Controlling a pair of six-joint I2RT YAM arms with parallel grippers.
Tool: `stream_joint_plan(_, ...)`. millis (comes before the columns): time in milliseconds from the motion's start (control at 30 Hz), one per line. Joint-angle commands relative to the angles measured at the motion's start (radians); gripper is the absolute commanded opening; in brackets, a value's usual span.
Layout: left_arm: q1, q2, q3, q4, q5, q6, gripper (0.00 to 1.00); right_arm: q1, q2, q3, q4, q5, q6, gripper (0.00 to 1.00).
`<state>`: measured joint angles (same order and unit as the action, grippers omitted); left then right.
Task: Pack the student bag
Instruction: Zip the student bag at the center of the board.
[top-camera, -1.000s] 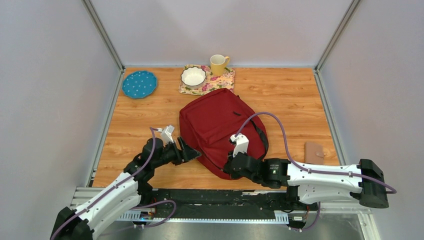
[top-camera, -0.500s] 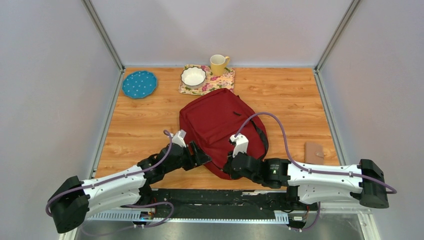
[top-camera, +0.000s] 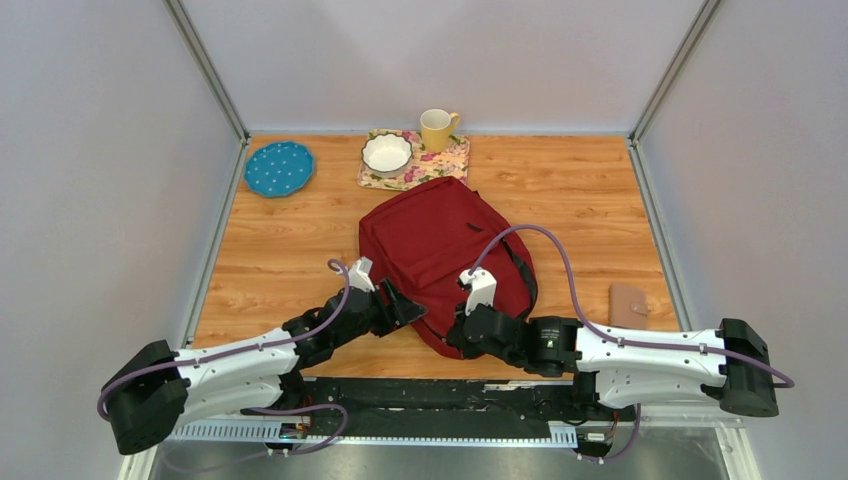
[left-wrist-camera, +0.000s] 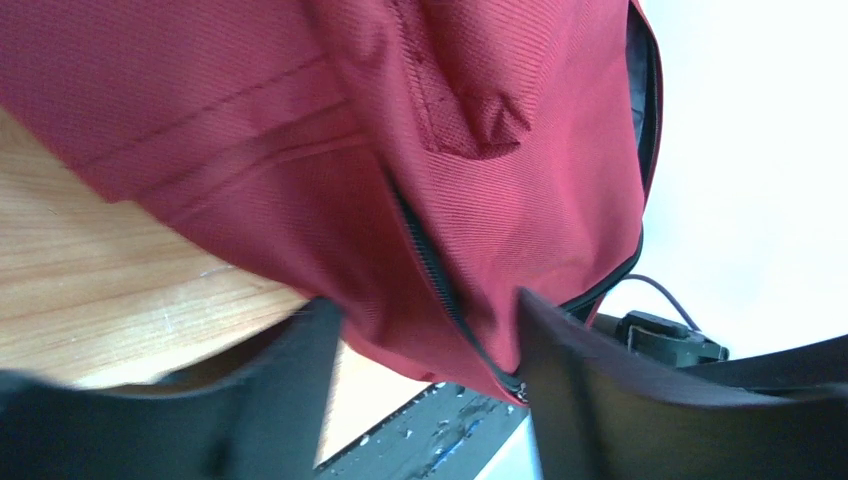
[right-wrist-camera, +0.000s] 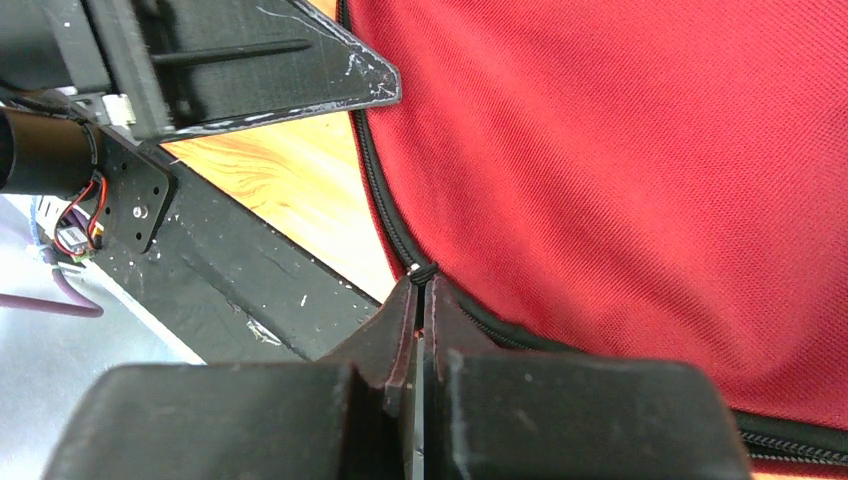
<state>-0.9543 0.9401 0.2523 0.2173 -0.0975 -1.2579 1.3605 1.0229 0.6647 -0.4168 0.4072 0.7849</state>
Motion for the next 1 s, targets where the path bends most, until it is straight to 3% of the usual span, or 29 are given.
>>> stream_joint_plan(0,-0.004,0.002,-0.008,0.106,-0.022,0.006,0.40,0.008,-0.035,0.015,0.035,-0.018,-0.033,0.00)
stream_joint_plan(33,-0.004,-0.001,-0.013,0.103,-0.031,0.011,0.20,0.008,-0.037,0.015,0.029,-0.015,-0.035,0.00)
stream_joint_plan(133,-0.003,-0.026,-0.025,0.068,-0.063,0.025,0.00,0.008,-0.046,0.013,0.003,0.002,-0.035,0.00)
stream_joint_plan(367,0.026,-0.125,-0.056,-0.070,-0.094,0.074,0.00,0.006,-0.095,-0.008,-0.059,0.061,-0.001,0.00)
stream_joint_plan(667,0.164,-0.378,-0.160,-0.212,-0.047,0.120,0.00,0.008,-0.198,-0.045,-0.109,0.085,0.025,0.00)
stream_joint_plan(967,0.239,-0.436,-0.055,-0.467,-0.035,0.302,0.00,0.006,-0.253,-0.054,-0.149,0.131,0.025,0.00)
